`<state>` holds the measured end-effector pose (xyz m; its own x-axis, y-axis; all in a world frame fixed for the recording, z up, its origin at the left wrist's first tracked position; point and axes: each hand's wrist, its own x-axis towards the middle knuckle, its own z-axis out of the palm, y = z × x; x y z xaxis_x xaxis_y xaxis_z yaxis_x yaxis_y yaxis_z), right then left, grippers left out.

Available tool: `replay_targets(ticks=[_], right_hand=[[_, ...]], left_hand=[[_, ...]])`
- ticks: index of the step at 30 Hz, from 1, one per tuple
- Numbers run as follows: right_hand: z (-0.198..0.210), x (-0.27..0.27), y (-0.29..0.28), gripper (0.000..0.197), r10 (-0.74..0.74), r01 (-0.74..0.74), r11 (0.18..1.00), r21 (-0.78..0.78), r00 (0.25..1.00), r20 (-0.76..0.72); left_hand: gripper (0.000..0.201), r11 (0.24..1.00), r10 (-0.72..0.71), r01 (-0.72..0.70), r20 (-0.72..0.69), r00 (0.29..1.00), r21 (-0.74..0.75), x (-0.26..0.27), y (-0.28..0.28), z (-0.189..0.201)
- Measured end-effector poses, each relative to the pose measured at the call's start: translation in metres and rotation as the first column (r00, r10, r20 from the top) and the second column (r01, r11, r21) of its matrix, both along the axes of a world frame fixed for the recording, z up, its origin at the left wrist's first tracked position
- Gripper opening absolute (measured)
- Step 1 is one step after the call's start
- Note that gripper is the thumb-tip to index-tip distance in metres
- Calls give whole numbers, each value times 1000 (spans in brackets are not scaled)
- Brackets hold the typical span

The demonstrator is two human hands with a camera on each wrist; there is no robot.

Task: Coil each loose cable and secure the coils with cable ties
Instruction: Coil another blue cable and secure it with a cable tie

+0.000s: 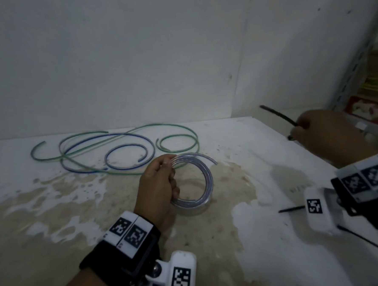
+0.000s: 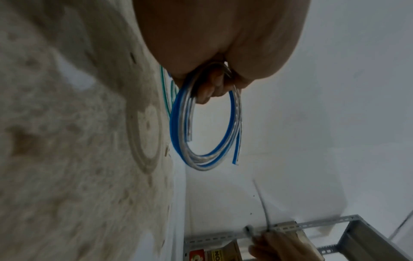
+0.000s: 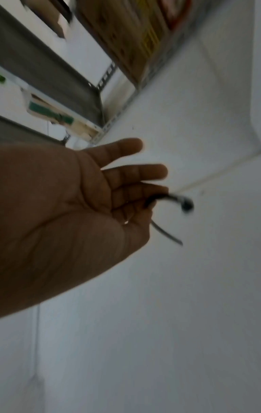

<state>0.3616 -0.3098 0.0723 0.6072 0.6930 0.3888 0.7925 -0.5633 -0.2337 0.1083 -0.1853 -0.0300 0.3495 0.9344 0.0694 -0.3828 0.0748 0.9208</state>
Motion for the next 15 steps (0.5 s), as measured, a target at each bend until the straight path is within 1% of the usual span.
replay_targets(ticks=[2,3,4,5,7,9,11,12,14,15], right_hand=[[8,-41,11,18,168,-168,971,172,986,9],[9,-62,17,17,234,-225,948,225,972,-13],[8,-81,22,16,287,-261,933,248,955,-76],[5,-100,28,13,331,-284,927,245,926,-180],[-6,-130,39,12,371,-327,928,176,828,-420],[-22,-149,51,17,337,-404,915,12,747,-573],[-36,-162,62,26,282,-464,876,-134,717,-637],[-41,-166,67,29,259,-474,864,-171,708,-657],[-47,-172,78,31,249,-492,855,-163,665,-704],[-47,-173,82,31,256,-487,866,-110,622,-740]], left_hand=[[29,999,48,-48,25,999,14,-4,7,1],[30,997,70,-70,21,997,23,-7,12,1],[29,995,91,-91,11,996,31,-11,16,1],[28,993,111,-111,-1,994,36,-15,21,1],[24,989,148,-148,-11,989,33,-22,32,0],[22,984,178,-178,8,984,10,-27,40,-1],[21,978,210,-208,46,977,-30,-30,45,0],[21,975,220,-217,59,974,-51,-30,46,1],[21,975,218,-213,72,973,-67,-31,46,3],[21,978,205,-200,72,976,-64,-30,44,4]])
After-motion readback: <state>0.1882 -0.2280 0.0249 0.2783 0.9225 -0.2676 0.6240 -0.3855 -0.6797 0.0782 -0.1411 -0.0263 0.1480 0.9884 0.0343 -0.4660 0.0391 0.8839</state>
